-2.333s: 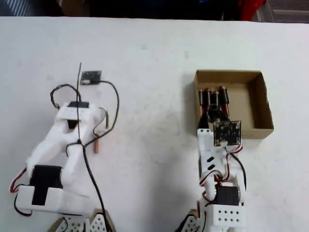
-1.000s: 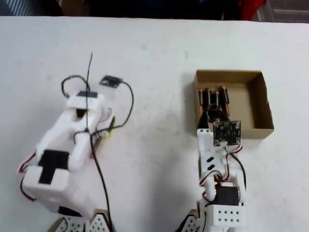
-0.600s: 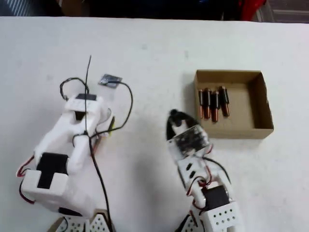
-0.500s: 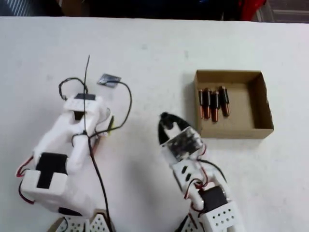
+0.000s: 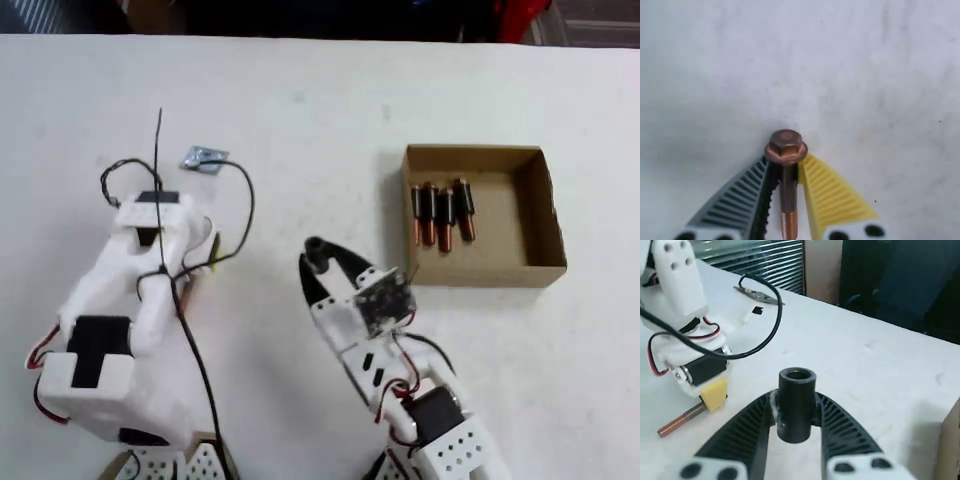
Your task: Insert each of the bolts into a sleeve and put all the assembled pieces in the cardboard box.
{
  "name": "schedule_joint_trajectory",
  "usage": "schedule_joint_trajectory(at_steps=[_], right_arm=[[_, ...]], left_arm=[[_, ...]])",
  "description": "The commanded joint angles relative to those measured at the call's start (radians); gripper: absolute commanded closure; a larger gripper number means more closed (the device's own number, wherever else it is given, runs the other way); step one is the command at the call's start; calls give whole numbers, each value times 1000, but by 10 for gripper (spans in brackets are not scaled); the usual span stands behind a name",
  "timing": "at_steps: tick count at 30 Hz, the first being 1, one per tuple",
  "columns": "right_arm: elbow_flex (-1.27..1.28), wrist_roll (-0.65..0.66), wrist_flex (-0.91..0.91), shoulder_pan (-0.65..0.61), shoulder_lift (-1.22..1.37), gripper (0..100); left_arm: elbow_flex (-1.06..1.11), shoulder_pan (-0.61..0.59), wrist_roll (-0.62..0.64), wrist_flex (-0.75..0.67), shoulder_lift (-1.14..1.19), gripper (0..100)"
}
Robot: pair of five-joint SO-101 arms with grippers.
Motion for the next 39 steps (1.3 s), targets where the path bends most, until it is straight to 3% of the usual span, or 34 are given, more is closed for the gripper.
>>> schedule_joint_trajectory(at_steps=[1,7,14,24,28,33,39], right_arm=[[14,-61,-87,31,-12,975],[14,-61,-248,8,-10,975],[14,-61,-232,-8,-10,975],[14,-58,-142,-7,-12,975],[14,29,-113,-13,-12,975],[14,37,-116,-13,-12,975],[14,37,-122,-13,-12,975]], left_arm=[[-55,-8,-2,-32,-50,977],[-55,4,-2,-32,-51,978],[-54,42,-2,-31,-94,980],[63,85,-2,-25,-542,980],[124,87,-2,-25,-717,980],[178,87,-2,-25,-900,979],[265,131,-2,-146,-1081,979]])
